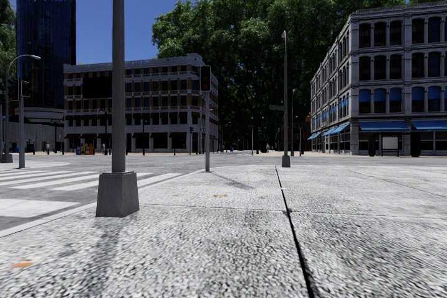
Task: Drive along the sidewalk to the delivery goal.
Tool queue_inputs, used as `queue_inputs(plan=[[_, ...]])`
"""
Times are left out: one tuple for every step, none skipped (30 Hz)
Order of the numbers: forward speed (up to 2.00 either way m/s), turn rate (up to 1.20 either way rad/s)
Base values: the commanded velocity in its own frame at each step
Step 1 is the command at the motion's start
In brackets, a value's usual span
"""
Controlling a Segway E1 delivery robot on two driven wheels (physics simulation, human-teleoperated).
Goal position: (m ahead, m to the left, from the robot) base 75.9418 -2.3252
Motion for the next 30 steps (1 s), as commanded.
queue_inputs(plan=[[0.00,0.00],[0.00,0.00],[0.00,0.00],[0.00,0.00],[0.00,0.00],[0.00,0.00],[0.00,0.00],[0.00,0.00],[0.00,0.00],[0.00,0.00],[0.00,0.00],[0.00,0.00],[0.00,0.00],[0.00,0.00],[0.00,0.00],[0.00,0.00],[0.00,0.00],[0.00,0.00],[0.00,0.00],[0.00,0.00],[0.00,0.00],[0.00,0.00],[0.00,0.00],[0.00,0.00],[0.00,0.00],[0.00,0.00],[0.00,0.00],[0.00,0.00],[0.00,0.00],[0.00,0.00]])
